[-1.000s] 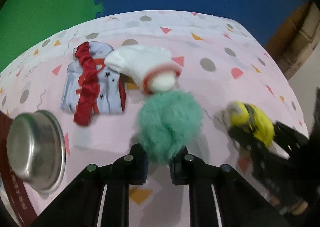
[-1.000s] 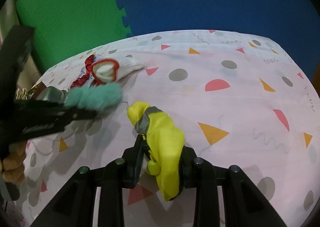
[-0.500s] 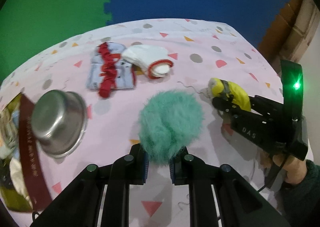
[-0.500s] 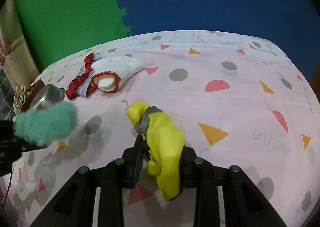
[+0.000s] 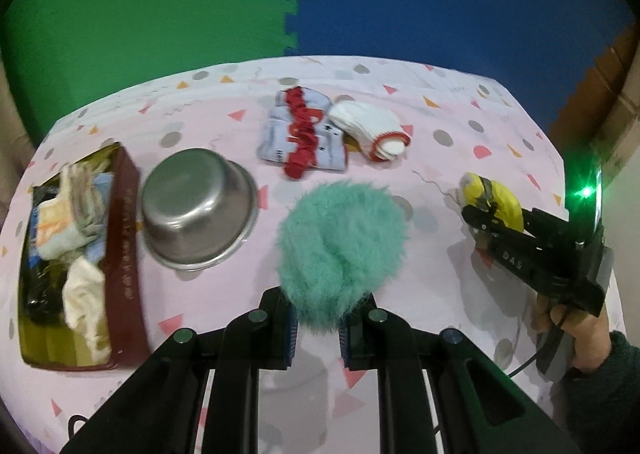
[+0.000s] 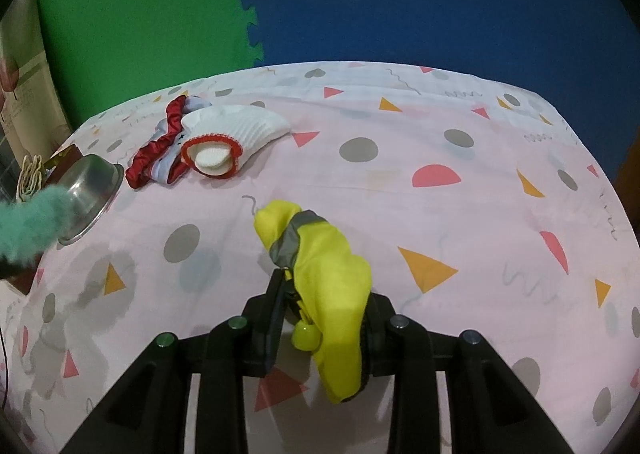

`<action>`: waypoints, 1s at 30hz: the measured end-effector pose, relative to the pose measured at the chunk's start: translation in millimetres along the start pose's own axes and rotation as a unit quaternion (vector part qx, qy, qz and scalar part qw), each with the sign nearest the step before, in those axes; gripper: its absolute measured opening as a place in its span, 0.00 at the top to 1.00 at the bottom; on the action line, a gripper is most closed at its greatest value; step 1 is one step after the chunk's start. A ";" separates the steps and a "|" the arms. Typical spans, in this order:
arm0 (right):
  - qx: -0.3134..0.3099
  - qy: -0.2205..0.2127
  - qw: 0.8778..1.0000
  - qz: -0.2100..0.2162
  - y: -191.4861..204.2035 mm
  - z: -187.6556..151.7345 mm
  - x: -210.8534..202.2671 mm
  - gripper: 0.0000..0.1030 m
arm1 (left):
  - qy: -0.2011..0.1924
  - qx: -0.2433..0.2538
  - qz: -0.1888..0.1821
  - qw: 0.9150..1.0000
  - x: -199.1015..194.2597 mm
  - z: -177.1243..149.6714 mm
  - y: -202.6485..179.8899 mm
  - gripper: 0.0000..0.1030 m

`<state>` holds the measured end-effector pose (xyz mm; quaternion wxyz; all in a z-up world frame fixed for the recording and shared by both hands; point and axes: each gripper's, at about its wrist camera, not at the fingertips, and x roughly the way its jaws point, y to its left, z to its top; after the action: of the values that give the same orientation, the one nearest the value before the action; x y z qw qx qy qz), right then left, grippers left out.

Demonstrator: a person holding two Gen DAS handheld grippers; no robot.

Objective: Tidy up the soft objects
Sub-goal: 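Carry the green fuzzy pompom into the gold tin with the left tool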

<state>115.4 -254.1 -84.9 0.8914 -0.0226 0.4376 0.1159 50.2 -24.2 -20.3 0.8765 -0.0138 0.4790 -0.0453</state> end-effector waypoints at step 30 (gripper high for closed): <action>-0.001 0.000 1.000 -0.002 1.2 -0.7 0.0 0.68 | -0.044 -0.105 0.109 0.987 -93.2 6.8 139.4 0.86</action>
<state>114.6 -253.1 -85.3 0.8915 -0.0242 0.4375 0.1148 15.1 123.1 52.1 0.8904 -0.0554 0.4402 0.1019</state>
